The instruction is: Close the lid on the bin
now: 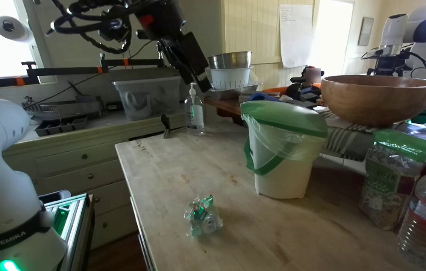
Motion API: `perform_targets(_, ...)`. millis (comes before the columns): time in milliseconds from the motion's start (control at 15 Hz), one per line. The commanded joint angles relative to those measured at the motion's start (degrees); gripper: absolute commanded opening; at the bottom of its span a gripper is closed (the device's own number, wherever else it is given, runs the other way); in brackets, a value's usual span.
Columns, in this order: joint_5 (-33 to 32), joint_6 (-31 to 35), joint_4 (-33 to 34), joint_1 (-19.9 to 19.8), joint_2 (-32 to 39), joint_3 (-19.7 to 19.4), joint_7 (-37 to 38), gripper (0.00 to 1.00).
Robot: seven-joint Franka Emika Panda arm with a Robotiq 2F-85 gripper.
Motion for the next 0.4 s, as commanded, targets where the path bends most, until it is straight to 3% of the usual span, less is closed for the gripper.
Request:
perform_targets(0,-0.9,-0.1,-0.3,1.1,-0.7,-0.8,0.7,1.0)
perform_targets(333,-0.9,-0.1,-0.6,1.1,-1.1,-1.0,0.7,1.0)
